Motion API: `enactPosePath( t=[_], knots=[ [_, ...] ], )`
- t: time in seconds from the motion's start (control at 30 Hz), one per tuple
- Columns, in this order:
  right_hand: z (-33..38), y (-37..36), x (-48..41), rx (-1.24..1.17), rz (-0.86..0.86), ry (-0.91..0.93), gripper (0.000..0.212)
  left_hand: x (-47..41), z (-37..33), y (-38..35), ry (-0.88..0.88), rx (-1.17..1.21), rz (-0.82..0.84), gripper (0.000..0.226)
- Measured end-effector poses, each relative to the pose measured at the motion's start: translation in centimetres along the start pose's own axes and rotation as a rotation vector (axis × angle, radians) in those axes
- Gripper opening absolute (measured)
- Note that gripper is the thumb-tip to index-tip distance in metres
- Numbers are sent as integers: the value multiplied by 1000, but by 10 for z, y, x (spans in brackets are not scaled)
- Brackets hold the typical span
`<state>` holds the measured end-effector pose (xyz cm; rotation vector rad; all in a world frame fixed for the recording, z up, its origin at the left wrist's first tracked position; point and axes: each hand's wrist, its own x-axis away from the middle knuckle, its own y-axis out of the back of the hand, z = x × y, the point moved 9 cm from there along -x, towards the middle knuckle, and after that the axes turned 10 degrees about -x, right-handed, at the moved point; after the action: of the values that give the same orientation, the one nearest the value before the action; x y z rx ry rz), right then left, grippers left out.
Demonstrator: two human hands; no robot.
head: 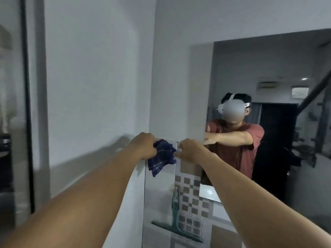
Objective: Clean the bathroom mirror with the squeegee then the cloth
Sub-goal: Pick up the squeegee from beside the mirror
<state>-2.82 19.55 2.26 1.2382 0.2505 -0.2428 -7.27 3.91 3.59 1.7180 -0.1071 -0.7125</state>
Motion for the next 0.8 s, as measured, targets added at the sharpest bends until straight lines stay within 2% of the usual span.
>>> enactPosePath(
  t=[0.13, 0.2, 0.27, 0.33, 0.43, 0.57, 0.63, 0.8],
  knots=[
    [4, -14, -15, -29, -17, -38, 32, -5, 3, -11, -4, 13, 7, 7],
    [3, -19, -18, -33, -47, -57, 27, -4, 1, -17, -43, 47, -34, 21],
    [0, -22, -19, -39, -74, -72, 23, 0, -2, -25, -59, 40, -37, 24],
    [-1, -24, -18, -63, -97, -79, 22, -3, -1, -44, -37, 13, 3, 8],
    [-5, -32, -14, -124, -123, -81, 27, -2, 1, -81, -20, 47, 106, 15],
    [-20, -49, 1, -171, -143, -117, 40, 12, -10, -115, -39, 85, 123, 11],
    [-30, -62, 9, -163, -132, -143, 45, 19, -13, -136, -42, 99, 162, 17],
    [-49, -97, 23, -110, -52, -197, 41, 27, -16, -183, -31, 122, 252, 25]
  ],
)
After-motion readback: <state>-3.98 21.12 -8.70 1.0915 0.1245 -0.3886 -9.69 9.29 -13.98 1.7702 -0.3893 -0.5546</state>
